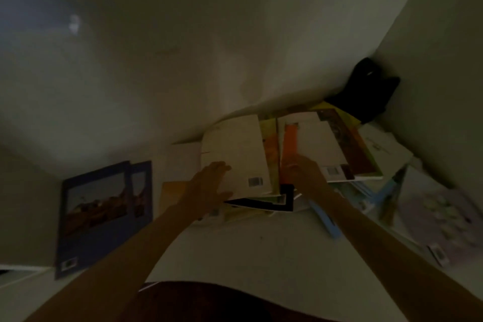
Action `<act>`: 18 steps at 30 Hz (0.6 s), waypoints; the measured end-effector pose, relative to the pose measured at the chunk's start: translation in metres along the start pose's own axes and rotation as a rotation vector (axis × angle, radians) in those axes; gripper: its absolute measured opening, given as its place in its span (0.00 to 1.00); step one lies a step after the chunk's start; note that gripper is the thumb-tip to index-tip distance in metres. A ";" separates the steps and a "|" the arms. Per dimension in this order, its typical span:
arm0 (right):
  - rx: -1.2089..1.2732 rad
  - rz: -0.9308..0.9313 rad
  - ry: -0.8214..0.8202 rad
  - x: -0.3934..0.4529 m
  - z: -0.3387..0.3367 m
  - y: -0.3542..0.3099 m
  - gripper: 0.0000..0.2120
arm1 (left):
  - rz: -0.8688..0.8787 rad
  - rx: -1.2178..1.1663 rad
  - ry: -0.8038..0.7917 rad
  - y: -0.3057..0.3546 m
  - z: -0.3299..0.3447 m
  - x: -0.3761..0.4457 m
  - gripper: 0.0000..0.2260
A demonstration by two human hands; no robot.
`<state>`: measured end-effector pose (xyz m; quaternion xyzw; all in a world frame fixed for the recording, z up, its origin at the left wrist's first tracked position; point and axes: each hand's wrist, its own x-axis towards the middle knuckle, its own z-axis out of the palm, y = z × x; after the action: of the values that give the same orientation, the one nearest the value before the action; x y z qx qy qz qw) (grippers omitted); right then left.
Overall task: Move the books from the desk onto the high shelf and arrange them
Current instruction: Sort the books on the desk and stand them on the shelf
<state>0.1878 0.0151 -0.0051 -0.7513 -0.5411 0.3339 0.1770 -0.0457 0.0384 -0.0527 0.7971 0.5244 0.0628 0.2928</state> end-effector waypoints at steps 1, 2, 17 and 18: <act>0.029 0.001 -0.001 0.007 0.002 0.004 0.10 | -0.021 0.047 -0.037 0.006 0.007 0.008 0.30; 0.072 0.024 0.007 0.013 0.003 0.005 0.10 | -0.037 0.084 -0.054 0.011 0.013 0.014 0.29; 0.643 0.328 0.280 0.039 0.059 -0.008 0.10 | -0.376 0.040 0.114 0.016 0.022 0.044 0.23; 0.713 0.356 0.275 0.033 0.052 -0.015 0.07 | -0.413 0.054 0.111 0.020 0.023 0.045 0.24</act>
<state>0.1478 0.0459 -0.0431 -0.7623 -0.2246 0.4224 0.4360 -0.0008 0.0625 -0.0703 0.6755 0.6935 0.0309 0.2486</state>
